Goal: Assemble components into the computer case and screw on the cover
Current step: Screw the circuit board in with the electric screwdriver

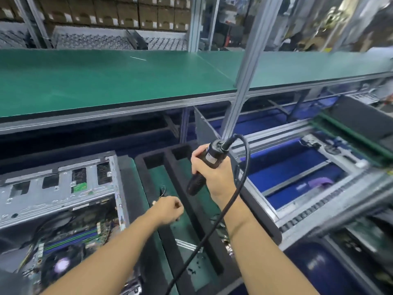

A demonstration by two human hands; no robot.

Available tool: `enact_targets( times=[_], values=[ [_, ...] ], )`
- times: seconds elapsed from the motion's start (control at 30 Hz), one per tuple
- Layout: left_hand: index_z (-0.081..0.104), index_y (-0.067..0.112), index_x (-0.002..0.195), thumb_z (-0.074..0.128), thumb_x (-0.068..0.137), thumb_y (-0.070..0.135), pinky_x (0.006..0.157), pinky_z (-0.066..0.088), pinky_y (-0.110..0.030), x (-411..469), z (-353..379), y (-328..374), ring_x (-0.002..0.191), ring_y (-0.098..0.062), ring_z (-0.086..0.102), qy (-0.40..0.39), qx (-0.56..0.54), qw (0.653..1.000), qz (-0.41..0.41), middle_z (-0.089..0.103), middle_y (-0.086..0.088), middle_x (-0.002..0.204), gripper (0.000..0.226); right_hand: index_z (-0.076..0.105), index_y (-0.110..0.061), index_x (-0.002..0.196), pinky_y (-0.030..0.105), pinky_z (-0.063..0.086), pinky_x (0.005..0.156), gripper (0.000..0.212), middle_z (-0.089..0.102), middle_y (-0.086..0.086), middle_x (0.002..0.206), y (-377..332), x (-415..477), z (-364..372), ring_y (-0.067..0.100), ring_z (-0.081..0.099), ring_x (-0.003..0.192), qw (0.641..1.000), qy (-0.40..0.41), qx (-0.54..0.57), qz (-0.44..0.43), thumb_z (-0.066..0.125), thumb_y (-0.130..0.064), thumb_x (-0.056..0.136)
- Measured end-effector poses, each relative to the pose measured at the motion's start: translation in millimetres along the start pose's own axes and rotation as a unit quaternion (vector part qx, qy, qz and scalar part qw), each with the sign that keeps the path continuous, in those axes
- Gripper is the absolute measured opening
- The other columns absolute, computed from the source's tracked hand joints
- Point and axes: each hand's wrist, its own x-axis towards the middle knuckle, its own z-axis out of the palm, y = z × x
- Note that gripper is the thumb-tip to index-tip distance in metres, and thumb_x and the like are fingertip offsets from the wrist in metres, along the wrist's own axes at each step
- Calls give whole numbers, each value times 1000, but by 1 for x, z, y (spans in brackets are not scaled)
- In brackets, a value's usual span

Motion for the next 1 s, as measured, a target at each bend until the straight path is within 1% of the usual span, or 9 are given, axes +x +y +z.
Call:
enact_targets(
  times=[0.1,0.2,0.33,0.5,0.57,0.73,0.8,0.87,1.0],
  values=[
    [69,21,102,51,92,26,92,49,-30,9,23,-3,100,-18,66,-20,81,997,11,72,4,104,21,69,-29,86,31,53,68,16,65,-1,71,15,-14,-12,18,59,62,1000,0,-10,28,70,-13,84],
    [65,29,105,52,91,27,102,39,-36,19,45,-5,111,-18,61,-49,204,977,22,68,10,114,19,67,-30,85,29,53,68,19,65,-3,71,30,-25,-20,16,60,62,998,-12,-25,61,69,-11,85],
    [65,29,106,57,87,27,98,32,-37,29,76,-16,114,-15,59,-121,308,943,34,66,10,116,21,68,-32,82,32,52,72,22,66,-4,74,40,-33,-33,15,59,63,996,-2,-13,90,68,-10,81],
    [68,29,101,64,84,22,97,32,-37,35,107,-21,110,-14,60,-162,305,938,35,68,9,111,19,65,-43,68,7,46,60,38,63,-18,62,46,-42,-49,-3,59,57,991,-17,-27,130,61,-8,82],
    [67,27,97,65,83,18,95,31,-37,34,123,-20,107,-17,62,-185,322,928,32,69,7,107,16,64,-42,68,7,45,60,41,63,-18,61,53,-46,-58,-4,58,57,990,-13,-20,140,60,-4,84],
    [57,28,94,61,87,21,105,27,-44,36,144,-14,109,-23,61,-211,413,886,20,66,0,113,10,61,-36,74,10,47,62,40,63,-16,63,70,-52,-75,-2,58,59,986,3,-26,163,62,2,88],
    [61,23,98,58,88,22,97,37,-41,38,146,-12,107,-25,62,-229,411,882,39,66,-2,114,10,63,-37,75,11,47,62,38,63,-16,65,75,-54,-79,-1,59,60,986,9,-30,166,64,-2,87],
    [68,19,103,58,88,27,88,47,-36,38,149,-9,105,-26,63,-274,392,876,64,68,-3,113,19,63,-39,75,11,48,62,35,63,-16,66,79,-56,-82,-1,59,61,985,11,-34,168,64,-5,87],
    [72,19,115,66,88,32,77,45,-28,31,165,0,94,-22,59,-411,382,824,72,69,-2,116,31,63,-35,76,10,47,62,31,63,-14,65,83,-60,-86,-1,58,61,985,8,-36,166,64,-7,87]
  ],
)
